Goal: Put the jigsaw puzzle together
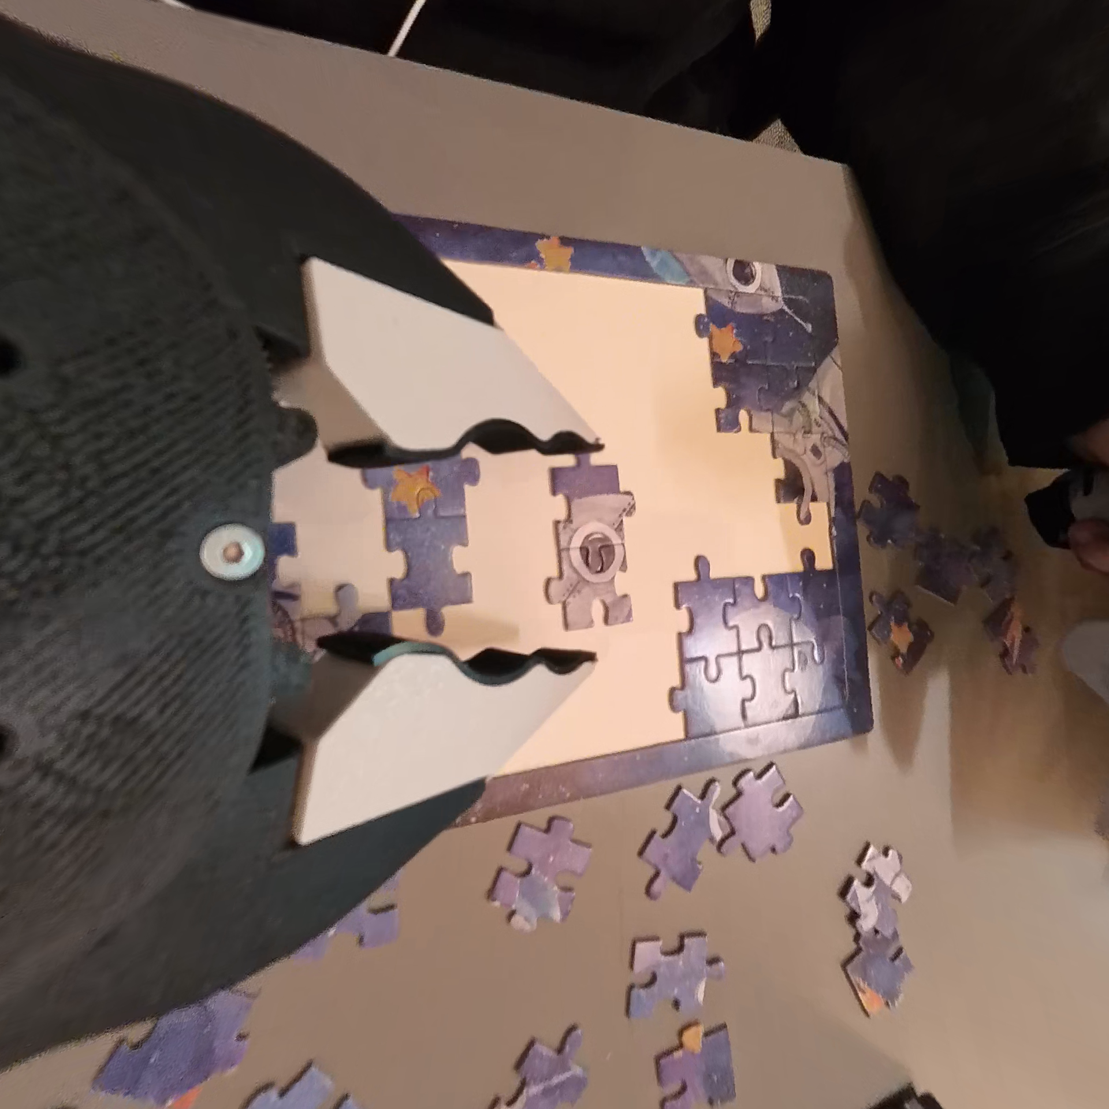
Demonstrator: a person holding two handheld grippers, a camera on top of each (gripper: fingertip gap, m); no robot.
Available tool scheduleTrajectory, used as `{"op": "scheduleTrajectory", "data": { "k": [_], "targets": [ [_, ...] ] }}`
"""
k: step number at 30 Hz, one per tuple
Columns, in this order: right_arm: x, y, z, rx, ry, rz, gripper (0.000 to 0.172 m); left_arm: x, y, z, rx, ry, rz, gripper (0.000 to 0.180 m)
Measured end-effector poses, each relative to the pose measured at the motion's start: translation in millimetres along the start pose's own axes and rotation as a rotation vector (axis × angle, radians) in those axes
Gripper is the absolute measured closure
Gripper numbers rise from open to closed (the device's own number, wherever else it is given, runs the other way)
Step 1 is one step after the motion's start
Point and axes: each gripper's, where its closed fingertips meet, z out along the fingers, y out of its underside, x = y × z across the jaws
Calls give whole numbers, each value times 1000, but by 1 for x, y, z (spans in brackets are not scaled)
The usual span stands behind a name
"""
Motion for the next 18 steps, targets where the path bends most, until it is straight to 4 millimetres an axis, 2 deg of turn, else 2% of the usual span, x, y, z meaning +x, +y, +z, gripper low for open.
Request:
{"op": "scheduleTrajectory", "data": {
  "k": [7,18],
  "targets": [
    [-7,5,8,-58,6,-36,101,0,1,0,-4,-2,2,153],
    [-1,11,10,-83,39,-50,101,0,0,0,-3,-1,3,153]
  ]
}}
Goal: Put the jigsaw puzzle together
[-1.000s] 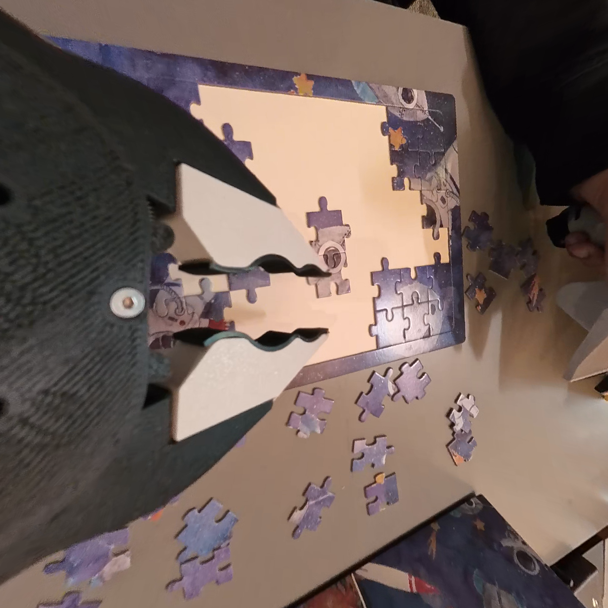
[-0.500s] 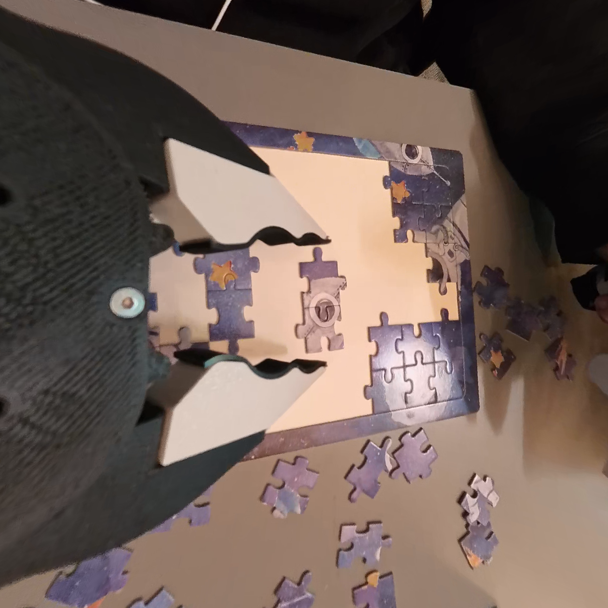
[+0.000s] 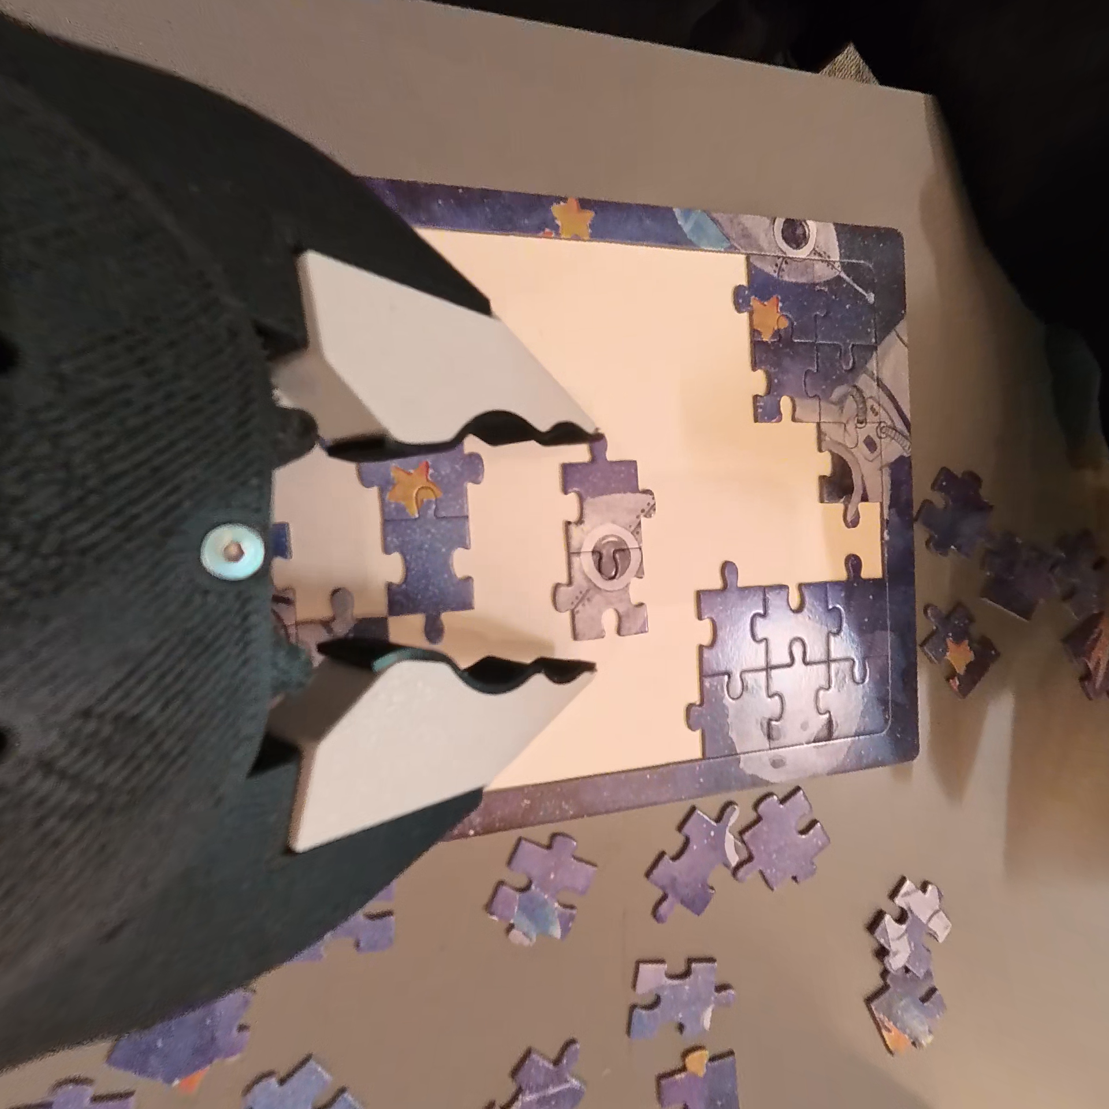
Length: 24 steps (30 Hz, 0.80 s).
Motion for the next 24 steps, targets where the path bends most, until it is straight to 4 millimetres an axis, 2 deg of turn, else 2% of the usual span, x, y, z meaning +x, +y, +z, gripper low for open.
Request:
{"op": "scheduleTrajectory", "data": {
  "k": [12,24],
  "targets": [
    [-3,5,8,-27,-21,-1,102,1,0,0,0,1,-1,153],
    [-4,4,8,-25,-22,-3,111,1,0,0,0,2,0,153]
  ]
}}
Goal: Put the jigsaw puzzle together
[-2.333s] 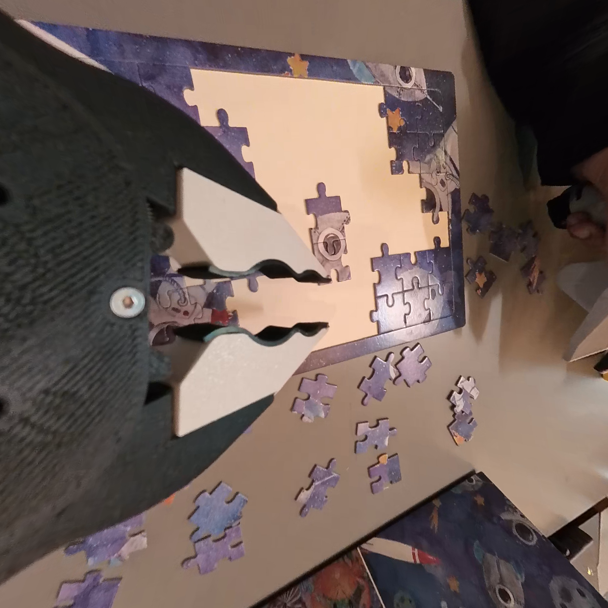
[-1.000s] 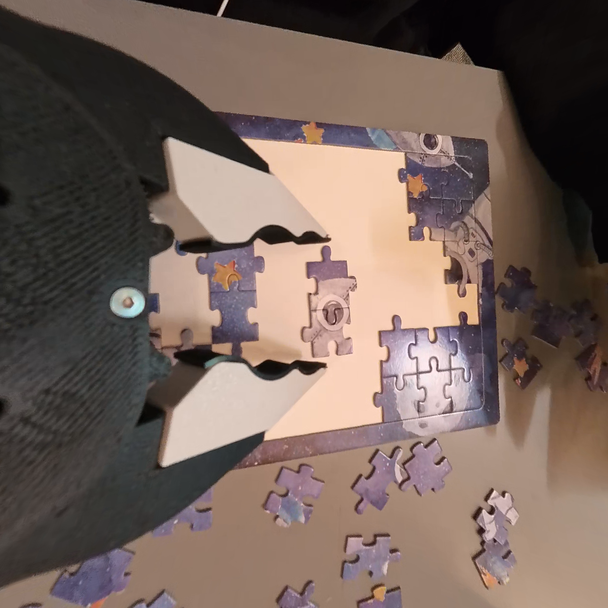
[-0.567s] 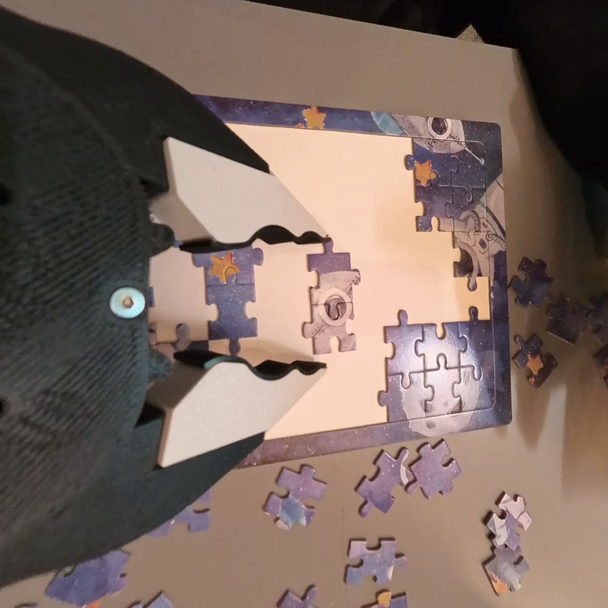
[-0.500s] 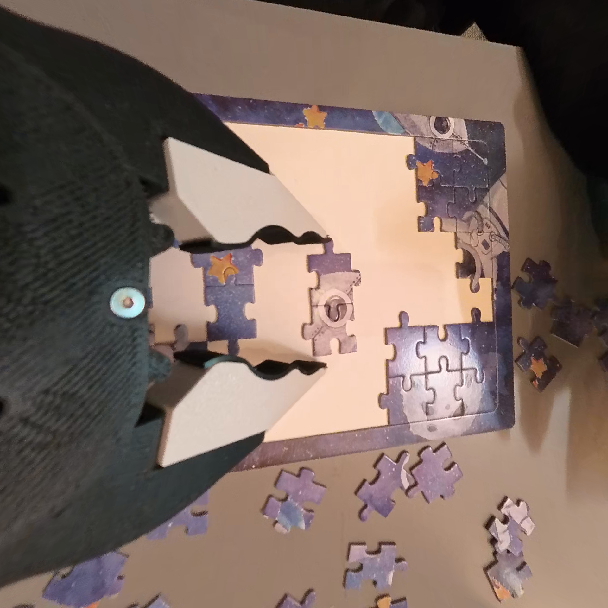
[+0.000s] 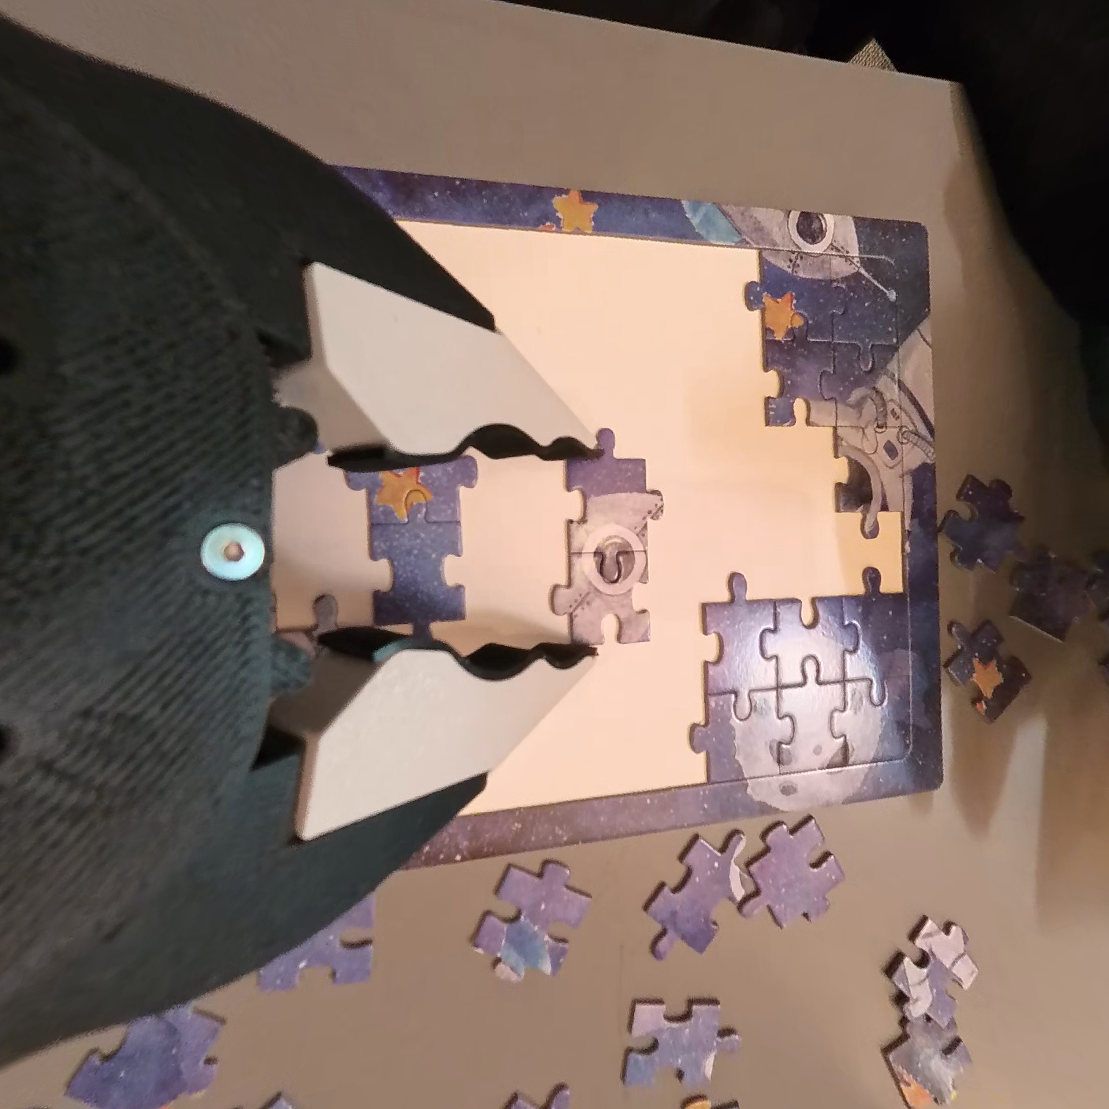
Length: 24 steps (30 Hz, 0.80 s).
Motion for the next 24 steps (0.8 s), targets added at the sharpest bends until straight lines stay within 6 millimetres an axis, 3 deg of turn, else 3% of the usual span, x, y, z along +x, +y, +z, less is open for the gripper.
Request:
{"op": "scheduleTrajectory", "data": {
  "k": [24],
  "targets": [
    [-6,-6,0,15,-16,-13,112,0,0,0,-2,-1,1,153]
  ]
}}
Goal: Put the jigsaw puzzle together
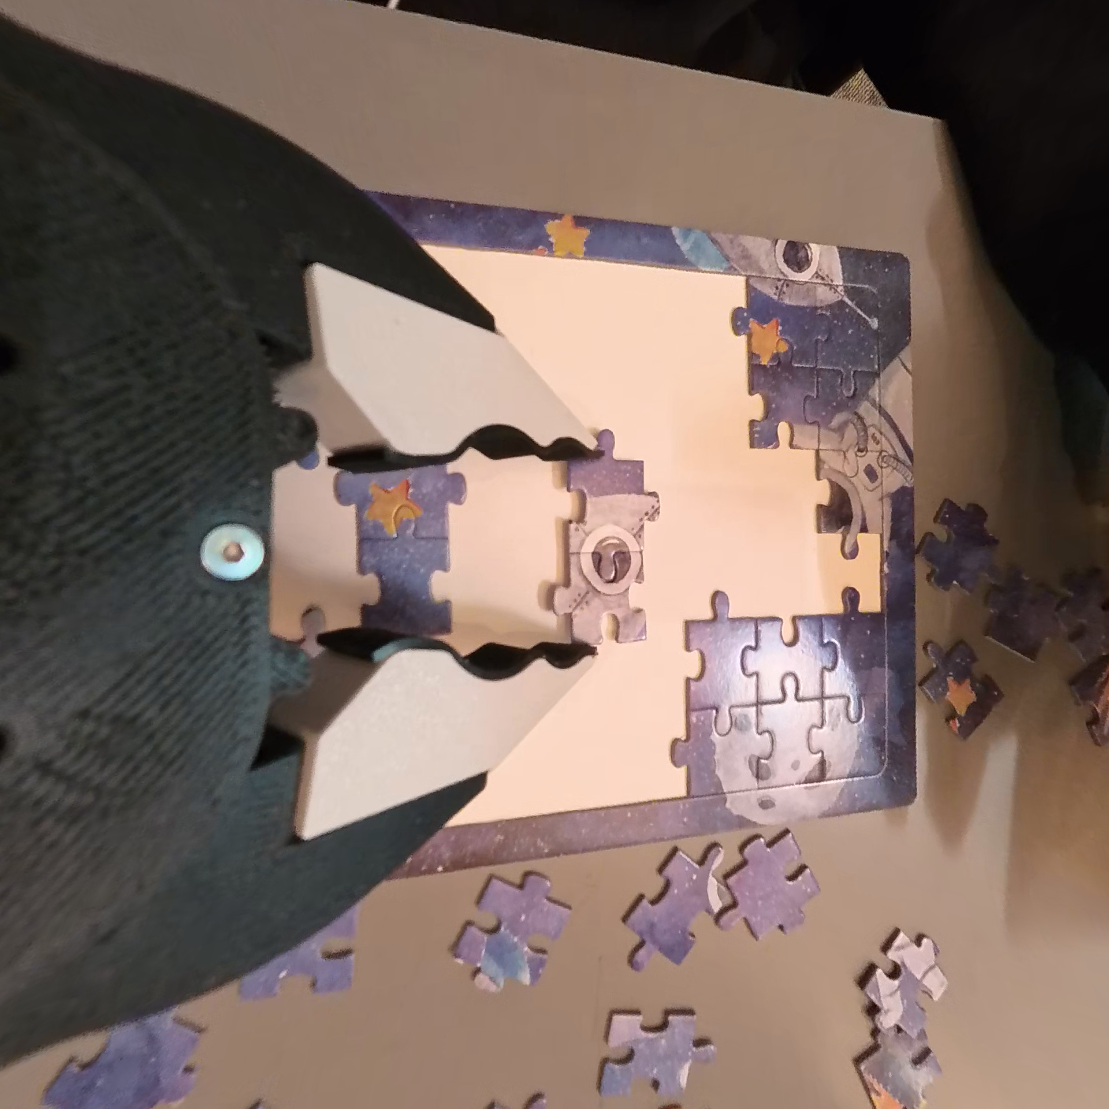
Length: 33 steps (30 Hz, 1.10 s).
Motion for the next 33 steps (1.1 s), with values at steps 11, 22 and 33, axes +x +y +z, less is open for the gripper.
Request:
{"op": "scheduleTrajectory", "data": {
  "k": [11,22,33],
  "targets": [
    [-21,-20,15,11,-42,-51,112,2,2,2,-12,8,0,153],
    [-20,-42,10,102,-39,-30,116,3,1,2,-9,6,7,153],
    [-17,-29,15,36,-23,-30,109,3,1,1,-7,6,6,153]
  ]
}}
